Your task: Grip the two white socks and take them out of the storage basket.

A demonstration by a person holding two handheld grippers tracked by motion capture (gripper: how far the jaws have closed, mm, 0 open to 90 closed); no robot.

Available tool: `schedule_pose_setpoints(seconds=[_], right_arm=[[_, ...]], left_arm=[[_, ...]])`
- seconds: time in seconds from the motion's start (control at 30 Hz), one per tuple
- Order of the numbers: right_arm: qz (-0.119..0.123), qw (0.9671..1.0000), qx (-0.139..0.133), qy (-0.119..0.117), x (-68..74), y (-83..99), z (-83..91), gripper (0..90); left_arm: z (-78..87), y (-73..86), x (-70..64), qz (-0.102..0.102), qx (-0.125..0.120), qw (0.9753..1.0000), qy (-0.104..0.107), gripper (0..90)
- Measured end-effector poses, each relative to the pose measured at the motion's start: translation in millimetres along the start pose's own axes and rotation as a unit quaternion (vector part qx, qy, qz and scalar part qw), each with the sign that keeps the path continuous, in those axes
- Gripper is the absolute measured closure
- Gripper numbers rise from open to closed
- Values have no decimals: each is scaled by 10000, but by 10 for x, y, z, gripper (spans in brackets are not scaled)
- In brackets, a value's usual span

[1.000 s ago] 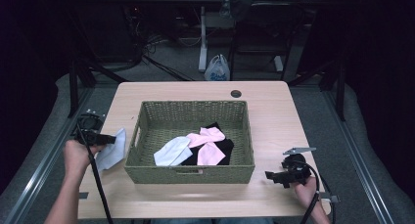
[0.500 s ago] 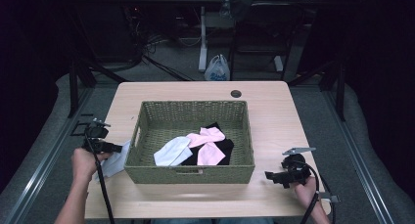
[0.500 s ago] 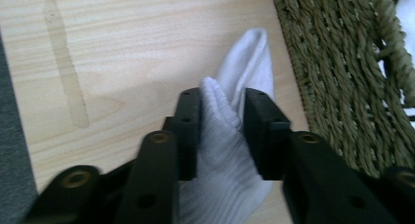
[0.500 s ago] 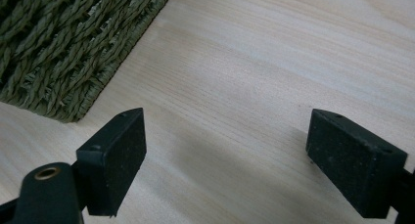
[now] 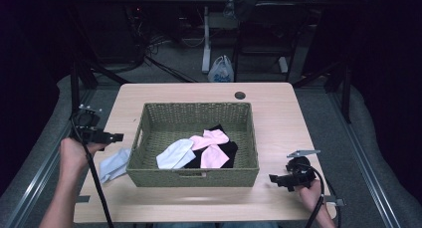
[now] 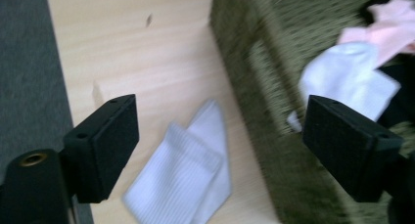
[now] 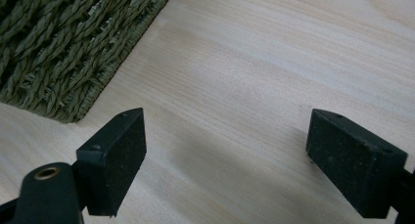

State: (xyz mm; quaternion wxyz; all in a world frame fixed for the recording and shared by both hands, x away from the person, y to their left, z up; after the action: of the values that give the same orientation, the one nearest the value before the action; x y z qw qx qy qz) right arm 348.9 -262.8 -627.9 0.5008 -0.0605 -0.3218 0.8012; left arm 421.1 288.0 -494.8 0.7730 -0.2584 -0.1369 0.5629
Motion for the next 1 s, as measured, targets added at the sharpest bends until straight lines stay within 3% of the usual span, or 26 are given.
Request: schedule_pose_setpoints(seconds=[0.13, 0.33, 0.63, 1.0], right_arm=[[2, 10000, -1, 7, -3, 1, 2, 147], [-6, 10000, -9, 12, -11, 2, 10, 147], [-15, 10000, -37, -18, -9, 0, 12, 147], [-24, 10000, -66, -9, -15, -1, 19, 147]], left_arm=[[94, -208, -231, -330, -118, 9994, -1, 48], [15, -391, -539, -710, -131, 9973, 124, 6], [-293, -521, -951, -1155, 58, 9926, 377, 5], [-766, -488, -1300, -1435, 431, 9862, 700, 12]])
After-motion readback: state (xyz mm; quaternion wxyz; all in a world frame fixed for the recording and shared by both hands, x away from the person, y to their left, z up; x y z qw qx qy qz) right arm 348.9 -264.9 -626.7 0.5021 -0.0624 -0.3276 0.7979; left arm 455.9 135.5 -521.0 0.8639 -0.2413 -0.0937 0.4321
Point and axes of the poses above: each handheld gripper's, and its own axes: z roughly backward along the jaws, y roughly out of its underside, x roughly to its left, the point moved 8 cm from there along -z, roughly forward along the jaws, and after that the axes turned 3 degrees about -y, right-handed, at the moved point
